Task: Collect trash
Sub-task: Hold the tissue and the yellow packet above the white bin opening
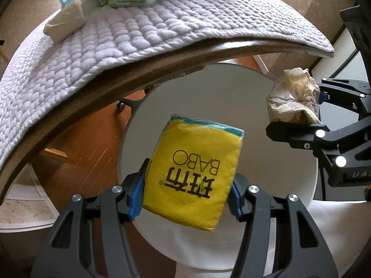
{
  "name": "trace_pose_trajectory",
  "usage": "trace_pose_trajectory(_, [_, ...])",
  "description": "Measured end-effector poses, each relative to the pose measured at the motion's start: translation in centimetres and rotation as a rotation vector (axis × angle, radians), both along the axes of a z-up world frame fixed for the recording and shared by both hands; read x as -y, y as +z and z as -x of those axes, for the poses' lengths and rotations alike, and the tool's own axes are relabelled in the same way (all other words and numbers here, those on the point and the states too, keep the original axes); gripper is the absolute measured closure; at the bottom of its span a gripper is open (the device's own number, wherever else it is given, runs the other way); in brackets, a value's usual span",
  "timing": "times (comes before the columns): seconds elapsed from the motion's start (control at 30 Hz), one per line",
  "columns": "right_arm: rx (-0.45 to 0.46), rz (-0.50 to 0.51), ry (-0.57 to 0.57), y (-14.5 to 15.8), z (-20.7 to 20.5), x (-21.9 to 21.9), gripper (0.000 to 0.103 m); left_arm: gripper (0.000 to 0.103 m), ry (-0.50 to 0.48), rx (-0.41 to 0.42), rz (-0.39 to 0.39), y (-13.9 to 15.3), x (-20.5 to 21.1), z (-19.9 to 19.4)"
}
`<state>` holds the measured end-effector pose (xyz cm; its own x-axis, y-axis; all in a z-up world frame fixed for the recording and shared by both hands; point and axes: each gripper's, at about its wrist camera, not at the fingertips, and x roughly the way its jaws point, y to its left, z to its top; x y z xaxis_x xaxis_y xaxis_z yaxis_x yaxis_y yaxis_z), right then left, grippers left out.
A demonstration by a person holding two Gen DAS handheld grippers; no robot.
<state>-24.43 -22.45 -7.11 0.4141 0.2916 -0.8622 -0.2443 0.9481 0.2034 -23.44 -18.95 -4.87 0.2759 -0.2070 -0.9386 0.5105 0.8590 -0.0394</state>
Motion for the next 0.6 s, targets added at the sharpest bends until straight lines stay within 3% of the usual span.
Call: trace_pose_trajectory(0.6, [-0.052,-0.001,-0.019,-3.1,0.2,0.2,0.044,0.044,-0.021,-0.017,-0.025,-3.4,0.9,0.4])
